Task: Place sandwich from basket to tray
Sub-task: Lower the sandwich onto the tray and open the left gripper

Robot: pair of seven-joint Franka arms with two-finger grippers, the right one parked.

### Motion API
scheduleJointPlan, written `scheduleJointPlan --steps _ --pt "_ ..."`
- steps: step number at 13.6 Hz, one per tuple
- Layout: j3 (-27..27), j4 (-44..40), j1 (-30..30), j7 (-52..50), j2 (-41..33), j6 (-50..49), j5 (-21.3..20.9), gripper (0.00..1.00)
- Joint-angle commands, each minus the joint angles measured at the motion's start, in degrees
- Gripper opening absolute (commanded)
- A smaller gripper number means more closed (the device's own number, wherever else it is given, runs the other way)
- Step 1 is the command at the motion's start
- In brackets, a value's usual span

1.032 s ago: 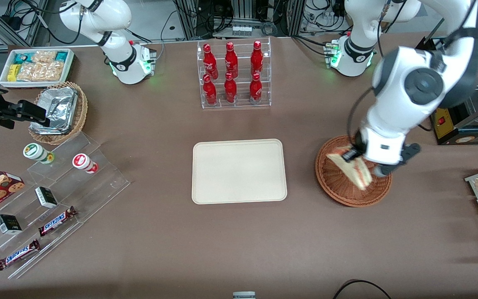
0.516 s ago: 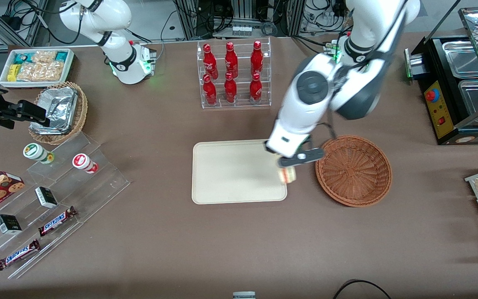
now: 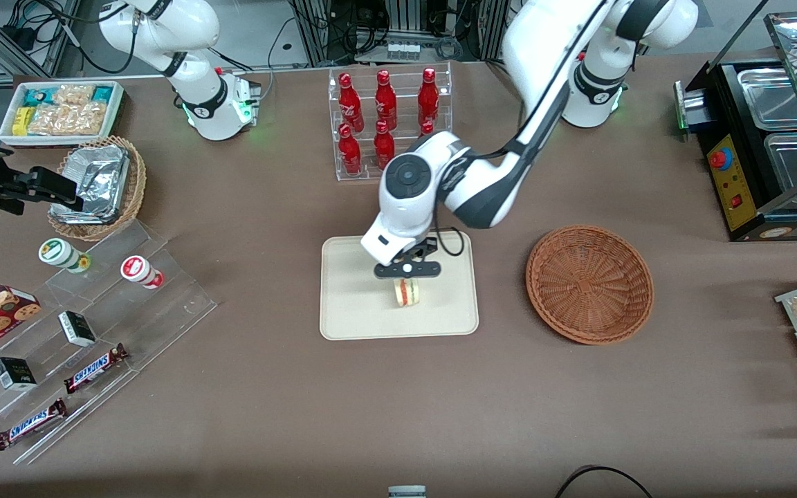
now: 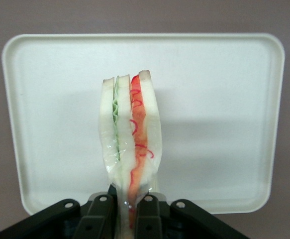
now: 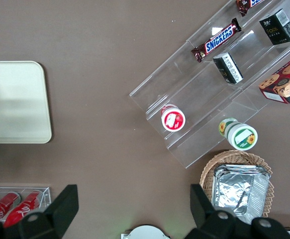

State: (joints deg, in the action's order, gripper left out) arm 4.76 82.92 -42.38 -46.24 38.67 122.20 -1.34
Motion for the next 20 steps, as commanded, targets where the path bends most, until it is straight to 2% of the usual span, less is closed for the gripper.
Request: scheduleJointPlan --steps 1,7,8,9,10,14,16,20 --pt "-0.6 -2.2 -1.7 2.4 3.4 2.2 -1.4 0.0" --pt "-0.6 -2.1 -2.8 1.8 6.4 5.8 -1.6 0.0" --pt "-0.7 -2.1 -2.8 1.7 6.8 5.9 -1.5 0.23" --pt "-0.7 -2.1 -2.8 1.7 6.8 5.9 -1.5 0.72" --pt "-0.8 -2.1 -2.8 1.6 6.6 5.9 -1.6 0.99" --pt "-1.2 -2.2 -1.8 1.3 2.4 5.2 -1.0 1.0" --pt "-1.2 -1.9 -0.3 1.3 -2.0 3.2 -0.9 1.0" --pt "-1.2 0.3 7.2 -1.9 -13.5 -8.0 -0.7 1.0"
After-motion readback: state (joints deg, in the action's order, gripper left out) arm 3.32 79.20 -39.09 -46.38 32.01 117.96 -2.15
